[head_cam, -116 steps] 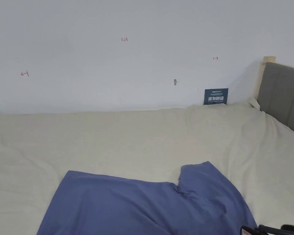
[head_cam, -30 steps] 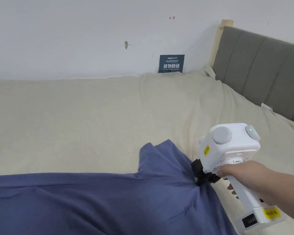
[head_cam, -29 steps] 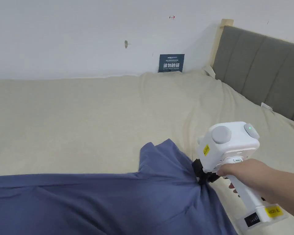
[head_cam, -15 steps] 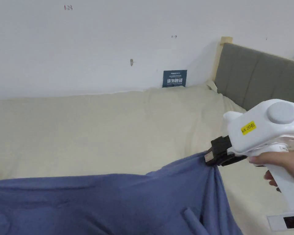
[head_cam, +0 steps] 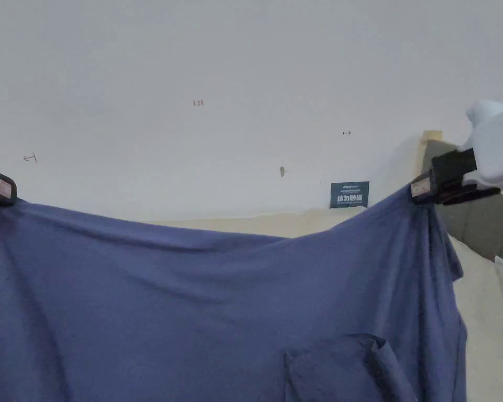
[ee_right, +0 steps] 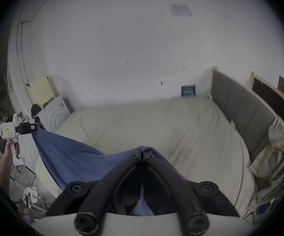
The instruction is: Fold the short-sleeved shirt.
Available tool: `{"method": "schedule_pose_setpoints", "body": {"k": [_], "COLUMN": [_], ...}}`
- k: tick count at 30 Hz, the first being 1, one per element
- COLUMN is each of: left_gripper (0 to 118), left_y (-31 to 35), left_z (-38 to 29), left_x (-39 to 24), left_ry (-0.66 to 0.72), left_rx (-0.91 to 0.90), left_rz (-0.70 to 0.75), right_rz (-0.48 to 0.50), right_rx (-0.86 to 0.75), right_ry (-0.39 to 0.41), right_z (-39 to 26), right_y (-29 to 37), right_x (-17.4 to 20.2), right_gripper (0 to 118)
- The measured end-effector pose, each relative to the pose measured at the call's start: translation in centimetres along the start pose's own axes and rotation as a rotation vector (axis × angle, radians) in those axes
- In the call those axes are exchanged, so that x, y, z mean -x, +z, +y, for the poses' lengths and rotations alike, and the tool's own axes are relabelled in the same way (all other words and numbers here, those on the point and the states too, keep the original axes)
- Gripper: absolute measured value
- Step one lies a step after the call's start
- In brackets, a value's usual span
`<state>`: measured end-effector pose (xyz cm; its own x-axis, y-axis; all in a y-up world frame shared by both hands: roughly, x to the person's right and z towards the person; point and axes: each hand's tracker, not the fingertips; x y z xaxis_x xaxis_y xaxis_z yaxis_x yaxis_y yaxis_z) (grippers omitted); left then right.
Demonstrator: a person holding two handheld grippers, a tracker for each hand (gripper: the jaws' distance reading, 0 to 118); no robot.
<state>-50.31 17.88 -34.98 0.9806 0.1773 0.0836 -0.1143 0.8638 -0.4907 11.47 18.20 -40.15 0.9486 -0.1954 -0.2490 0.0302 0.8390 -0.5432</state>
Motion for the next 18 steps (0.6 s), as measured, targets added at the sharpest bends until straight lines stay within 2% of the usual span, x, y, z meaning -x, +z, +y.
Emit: {"method": "schedule_pose_setpoints", "body": {"k": [5, 8, 13, 18], "left_gripper": [0, 0, 0, 0], "left_y": [3.1, 3.0, 1.0, -2.8], "left_z": [3.6, 6.0, 9.8, 13.5], "left_x": [-1.0, -0.6, -0.8, -1.1], "left_ry": [0.005, 0.010, 0.077, 0.080], "left_rx": [-0.077, -0.127, -0.197, -0.244], "left_rz": [0.037, 0.073, 0.089, 0.109], "right_rz": [-0.004, -0.010, -0.075, -0.122], "right_rx": [-0.109, -0.146, -0.201, -0.307], "right_ry": [0.033, 0.010, 0.019, -0.031], "right_z": [5.7, 9.2, 13.7, 18.0], "right_y": [3.8, 4.0, 1.6, -2.5], "right_x": [2.7, 2.9, 2.9, 3.1], "right_gripper": [0, 0, 0, 0]}}
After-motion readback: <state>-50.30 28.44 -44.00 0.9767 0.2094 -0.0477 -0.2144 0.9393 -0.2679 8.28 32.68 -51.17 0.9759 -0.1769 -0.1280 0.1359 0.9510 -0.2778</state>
